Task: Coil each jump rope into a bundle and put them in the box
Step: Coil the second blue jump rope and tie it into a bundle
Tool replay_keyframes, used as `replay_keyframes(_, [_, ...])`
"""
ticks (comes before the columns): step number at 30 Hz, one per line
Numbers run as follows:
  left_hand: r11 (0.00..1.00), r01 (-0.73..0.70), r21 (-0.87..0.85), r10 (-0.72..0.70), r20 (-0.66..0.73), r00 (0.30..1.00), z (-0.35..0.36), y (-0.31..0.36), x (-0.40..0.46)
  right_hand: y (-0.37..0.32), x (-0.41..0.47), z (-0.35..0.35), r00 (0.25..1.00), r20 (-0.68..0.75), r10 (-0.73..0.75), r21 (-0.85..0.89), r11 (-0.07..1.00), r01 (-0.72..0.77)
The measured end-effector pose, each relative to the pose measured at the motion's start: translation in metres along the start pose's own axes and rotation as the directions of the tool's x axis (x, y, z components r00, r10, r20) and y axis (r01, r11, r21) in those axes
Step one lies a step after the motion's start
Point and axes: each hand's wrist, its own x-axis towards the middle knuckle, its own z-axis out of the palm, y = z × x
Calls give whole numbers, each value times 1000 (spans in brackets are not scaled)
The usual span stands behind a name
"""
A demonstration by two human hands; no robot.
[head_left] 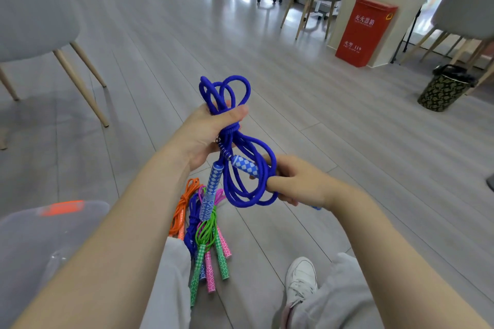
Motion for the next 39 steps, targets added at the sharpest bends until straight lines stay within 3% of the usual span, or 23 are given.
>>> replay_keyframes(3, [999, -33, 12, 35, -177, 984, 8, -5, 4, 1, 1, 6, 1000, -3, -25, -99, 995, 25])
replay_keyframes(5, [979, -33, -199, -22, -266, 964, 6, -2, 9, 2, 3, 6, 999, -40, -18, -129, 992, 12])
replay_keyframes(8, [828, 7, -561, -121, -166, 979, -10, 8, 12, 5, 3, 2, 996, -79, 52, -21, 998, -53])
replay_keyframes(10, [761, 39, -648, -152, -120, 981, -19, 9, 14, 8, 3, -2, 991, -116, 72, 18, 997, -71])
replay_keyframes(14, [723, -2, -691, -172, -183, 968, -32, 5, 18, 15, 3, -9, 974, -196, 116, 0, 993, -118])
replay_keyframes(21, [721, -45, -692, -213, -283, 935, -47, 2, 22, 33, 10, -15, 904, -392, 169, -308, 902, -302])
replay_keyframes(29, [693, -149, -705, -186, -375, 908, -53, -4, 24, 48, 9, -29, 845, -471, 254, -323, 841, -433])
replay_keyframes(39, [706, -353, -613, -71, -558, 827, -41, 3, 9, 52, 12, -37, 817, -529, 228, -333, 830, -448])
